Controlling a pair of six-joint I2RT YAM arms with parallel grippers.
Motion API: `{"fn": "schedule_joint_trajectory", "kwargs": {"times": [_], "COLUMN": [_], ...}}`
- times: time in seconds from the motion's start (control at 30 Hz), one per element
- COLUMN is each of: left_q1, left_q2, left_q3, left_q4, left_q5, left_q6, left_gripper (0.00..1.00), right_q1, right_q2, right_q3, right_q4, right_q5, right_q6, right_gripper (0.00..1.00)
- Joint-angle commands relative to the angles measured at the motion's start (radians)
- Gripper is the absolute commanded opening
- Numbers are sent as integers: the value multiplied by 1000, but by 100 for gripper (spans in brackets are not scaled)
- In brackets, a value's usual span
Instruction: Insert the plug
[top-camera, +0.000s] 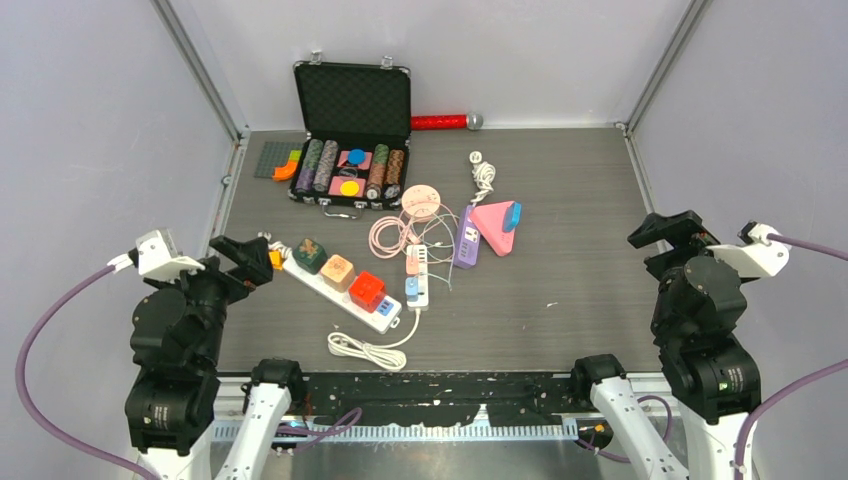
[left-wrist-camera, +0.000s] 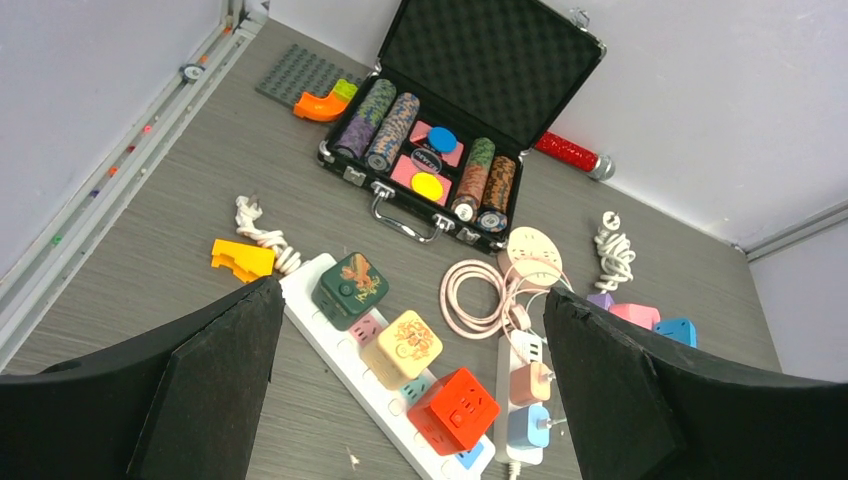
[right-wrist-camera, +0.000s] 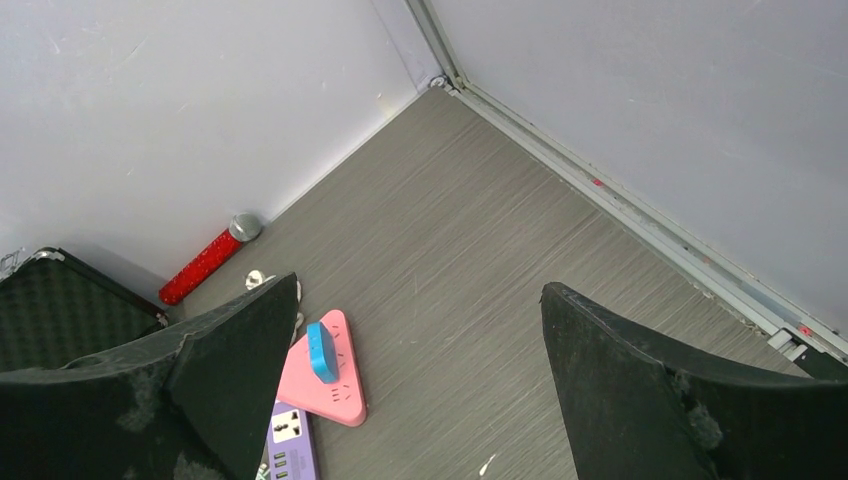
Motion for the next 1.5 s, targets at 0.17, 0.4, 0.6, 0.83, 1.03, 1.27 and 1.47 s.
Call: {"fn": "schedule_joint_trajectory", "kwargs": {"times": [0.17,0.4,0.6,0.83,1.03,1.27,1.47], "left_q1": [5,5,5,5,5,4,5], "left_q2": [51,64,70,69,69,72,85], "left_q3": [-10,-20,-14,-19,-19,-23,-53], "left_q4": [84,107,111,108,103,105,120], "left_q5": [-2,5,5,5,0,1,14], "left_q6": [5,0,1,2,5,6,8], "left_gripper": [100,100,100,100,99,100,100], "right_q1": [-3,-3,-2,-2,-2,-3,-2], "right_q2": [57,76,78,78,86,96,133], "right_q3": [5,11,8,2,-3,-13,-44], "right_q4": [96,100,104,103,106,113,152], "right_q5": [28,24,22,14,9,-7,-93], "right_q6": [-7,-14,-12,-8,-8,-1,-27], "right_gripper": [95,95,95,95,95,95,95]}}
